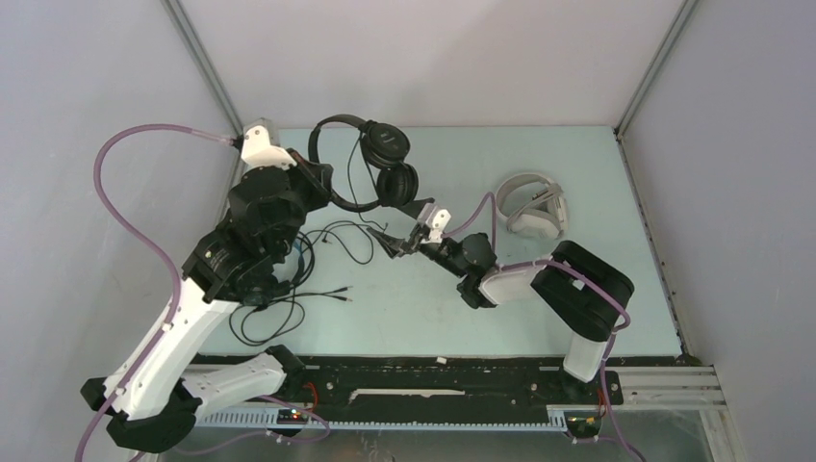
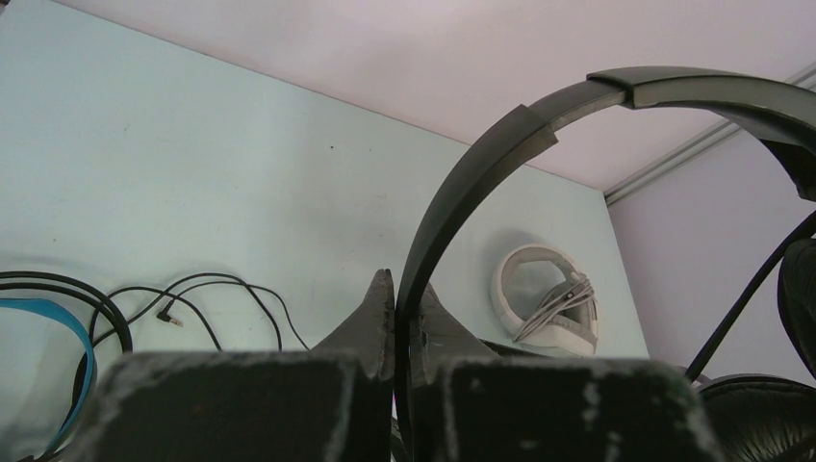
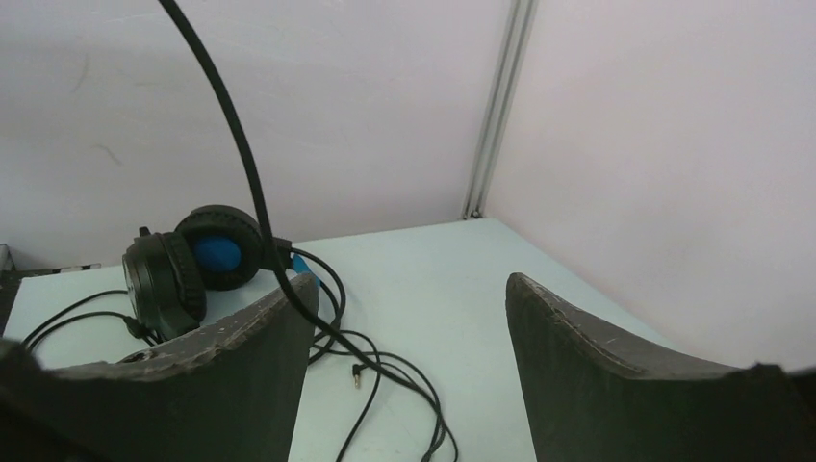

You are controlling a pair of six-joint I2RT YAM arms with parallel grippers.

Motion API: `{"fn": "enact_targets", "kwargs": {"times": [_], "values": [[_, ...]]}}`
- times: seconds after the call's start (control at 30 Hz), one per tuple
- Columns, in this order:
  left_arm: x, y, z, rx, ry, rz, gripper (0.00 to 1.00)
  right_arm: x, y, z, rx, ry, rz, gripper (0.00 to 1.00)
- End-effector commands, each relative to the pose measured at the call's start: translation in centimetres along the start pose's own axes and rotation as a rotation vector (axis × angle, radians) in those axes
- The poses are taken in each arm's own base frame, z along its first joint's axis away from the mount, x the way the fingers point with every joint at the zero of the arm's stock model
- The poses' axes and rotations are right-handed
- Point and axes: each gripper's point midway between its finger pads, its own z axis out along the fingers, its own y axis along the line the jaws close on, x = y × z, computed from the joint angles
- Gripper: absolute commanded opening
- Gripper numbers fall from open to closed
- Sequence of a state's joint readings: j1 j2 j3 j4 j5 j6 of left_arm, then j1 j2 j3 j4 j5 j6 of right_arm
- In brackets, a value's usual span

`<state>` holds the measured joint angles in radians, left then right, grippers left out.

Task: Wrap the headphones
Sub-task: Wrap the headphones cable around the headphones.

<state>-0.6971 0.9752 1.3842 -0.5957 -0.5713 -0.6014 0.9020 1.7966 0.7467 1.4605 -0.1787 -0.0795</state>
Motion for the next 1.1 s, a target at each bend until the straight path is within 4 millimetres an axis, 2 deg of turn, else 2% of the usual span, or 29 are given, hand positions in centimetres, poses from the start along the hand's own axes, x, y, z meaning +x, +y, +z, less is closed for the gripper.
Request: {"fn": "enact_targets", "kwargs": {"times": [0.0, 0.43, 0.5, 0.6, 0.73, 0.93, 1.07], "values": [[-3.7, -1.4, -1.7, 0.069, -0.078, -0.081, 0.0, -2.9, 0.7, 1.3, -0.094, -0.107, -0.029, 0.73], [-3.1, -1.5, -1.7, 0.079, -0.062, -0.089, 0.0, -2.1, 2.2, 2.2, -0.179, -0.105, 0.016, 0.67], [-2.9, -1.5, -1.7, 0.079, -0.057, -0.087, 0.0, -2.0, 2.3, 2.2, -0.185, -0.099, 0.024, 0.57], [-2.7, -1.3, -1.6, 0.075, -0.054, -0.07, 0.0, -2.0, 2.3, 1.8, -0.189, -0.093, 0.037, 0.28], [-2.6, -1.0, -1.4, 0.064, -0.066, -0.057, 0.0, -1.7, 1.9, 0.0, -0.167, -0.065, 0.004, 0.0], [-2.8, 1.2, -0.9, -0.022, -0.103, -0.032, 0.0, -0.5, 1.4, -3.6, -0.122, 0.005, 0.036, 0.0], [-3.4, 1.4, -1.1, -0.021, -0.11, -0.037, 0.0, -0.1, 0.9, -4.4, -0.112, 0.023, 0.045, 0.0]]}}
